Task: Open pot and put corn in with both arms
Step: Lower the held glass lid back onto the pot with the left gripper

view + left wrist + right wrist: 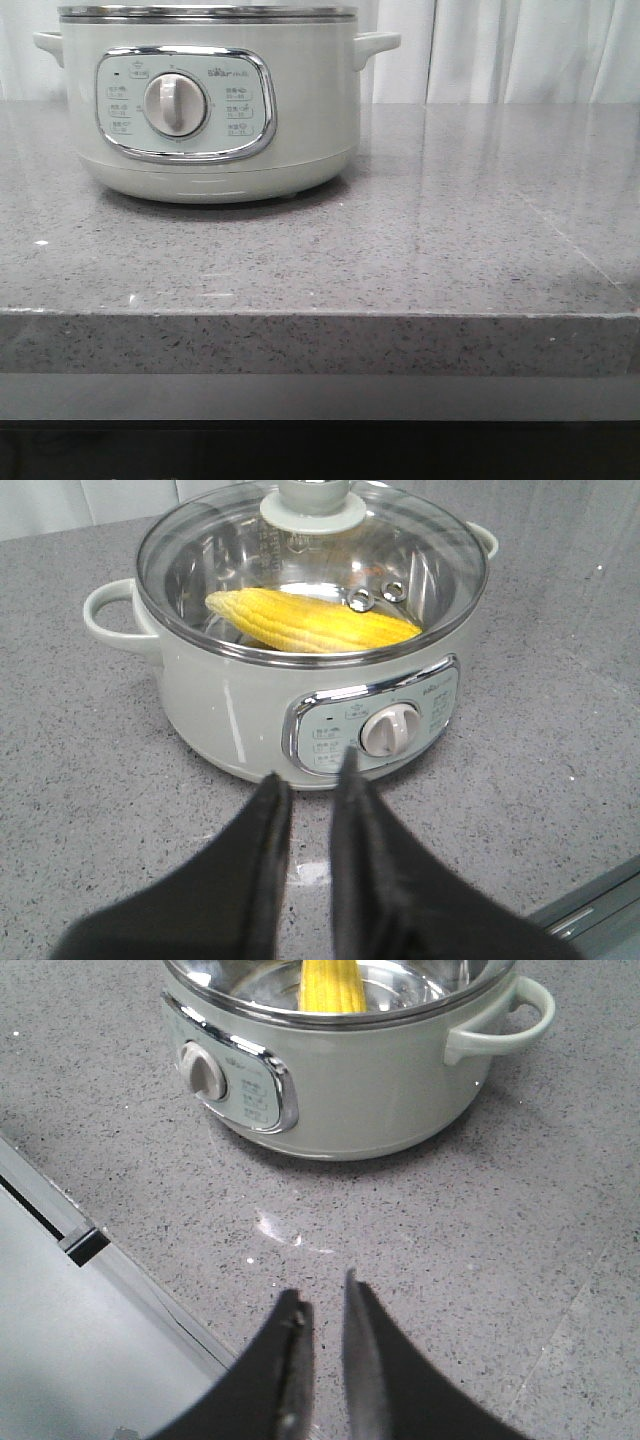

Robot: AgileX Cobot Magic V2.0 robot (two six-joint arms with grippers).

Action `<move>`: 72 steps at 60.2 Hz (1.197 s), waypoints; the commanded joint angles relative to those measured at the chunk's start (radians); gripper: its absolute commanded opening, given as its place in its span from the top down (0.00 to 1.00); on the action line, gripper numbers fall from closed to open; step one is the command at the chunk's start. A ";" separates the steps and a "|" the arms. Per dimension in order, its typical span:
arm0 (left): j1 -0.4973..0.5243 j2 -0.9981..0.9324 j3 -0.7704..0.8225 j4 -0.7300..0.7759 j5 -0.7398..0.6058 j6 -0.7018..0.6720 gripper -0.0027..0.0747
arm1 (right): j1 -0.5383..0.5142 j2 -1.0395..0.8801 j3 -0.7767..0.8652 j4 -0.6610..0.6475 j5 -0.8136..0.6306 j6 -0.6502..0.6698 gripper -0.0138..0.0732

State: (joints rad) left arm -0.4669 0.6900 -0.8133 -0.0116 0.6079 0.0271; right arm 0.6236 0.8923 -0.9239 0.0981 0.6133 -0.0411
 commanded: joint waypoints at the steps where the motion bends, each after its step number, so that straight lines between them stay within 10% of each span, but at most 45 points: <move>1: -0.006 0.000 -0.026 -0.009 -0.089 -0.003 0.99 | -0.008 -0.007 -0.024 -0.003 -0.065 -0.004 0.86; 44: 0.024 -0.020 0.008 0.022 -0.134 -0.003 0.99 | -0.008 -0.007 -0.024 -0.003 -0.065 -0.004 0.92; 72: 0.375 -0.449 0.669 -0.142 -0.608 -0.003 0.99 | -0.008 -0.007 -0.024 -0.003 -0.065 -0.004 0.92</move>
State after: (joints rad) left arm -0.1180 0.3022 -0.1902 -0.1165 0.1287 0.0271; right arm 0.6236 0.8923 -0.9239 0.0981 0.6146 -0.0402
